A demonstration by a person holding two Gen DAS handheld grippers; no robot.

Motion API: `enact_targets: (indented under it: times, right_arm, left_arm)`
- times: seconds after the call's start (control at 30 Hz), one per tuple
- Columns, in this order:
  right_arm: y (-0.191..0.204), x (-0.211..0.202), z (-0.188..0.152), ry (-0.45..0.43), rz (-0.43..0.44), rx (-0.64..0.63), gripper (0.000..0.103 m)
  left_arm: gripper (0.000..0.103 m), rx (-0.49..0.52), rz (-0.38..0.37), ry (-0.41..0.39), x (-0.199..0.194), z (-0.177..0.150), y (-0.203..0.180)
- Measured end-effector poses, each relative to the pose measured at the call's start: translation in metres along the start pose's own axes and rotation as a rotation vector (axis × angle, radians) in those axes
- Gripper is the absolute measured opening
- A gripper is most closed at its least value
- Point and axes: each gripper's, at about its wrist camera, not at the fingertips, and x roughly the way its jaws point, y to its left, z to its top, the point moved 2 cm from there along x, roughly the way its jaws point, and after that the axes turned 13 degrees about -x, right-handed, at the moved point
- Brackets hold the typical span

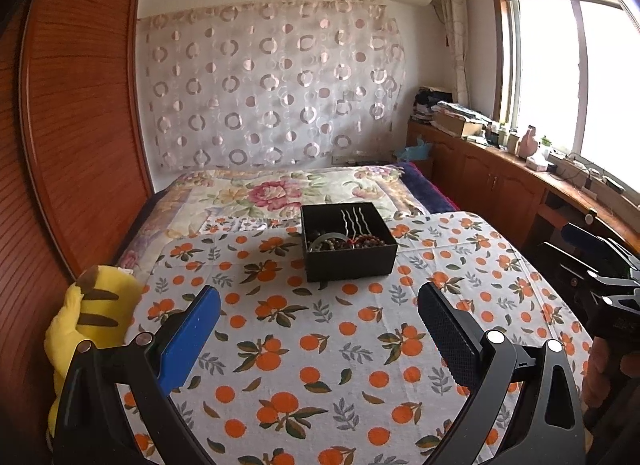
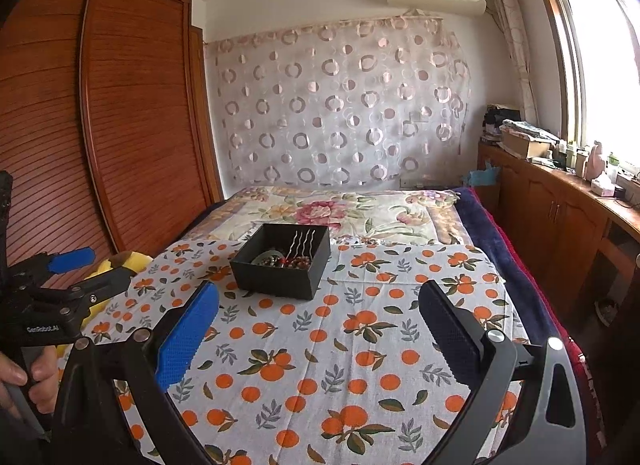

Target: Organize jewelry

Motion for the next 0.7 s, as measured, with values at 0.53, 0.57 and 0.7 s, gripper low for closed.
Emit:
enact_targets:
  times: [0.53,0.57,0.7]
  right_arm:
    - [0.002,-0.0013,0.0005,-0.003,0.003,0.0,0.101]
    - [0.0031,-0.0015,0.0005,-0.003,0.001,-0.001,0.101]
    - [0.0019,-0.0013,0.0003,-0.004,0.003,0.0,0.101]
  left_arm:
    - [0.095,-0.008,-0.009,-0.008,-0.0037,0.0014,0.0007]
    - [0.095,-0.008,-0.009,-0.008,-0.003,0.0014,0.0013]
    - [0.095,-0.01,-0.01,-0.008,-0.0035,0.0008,0.0012]
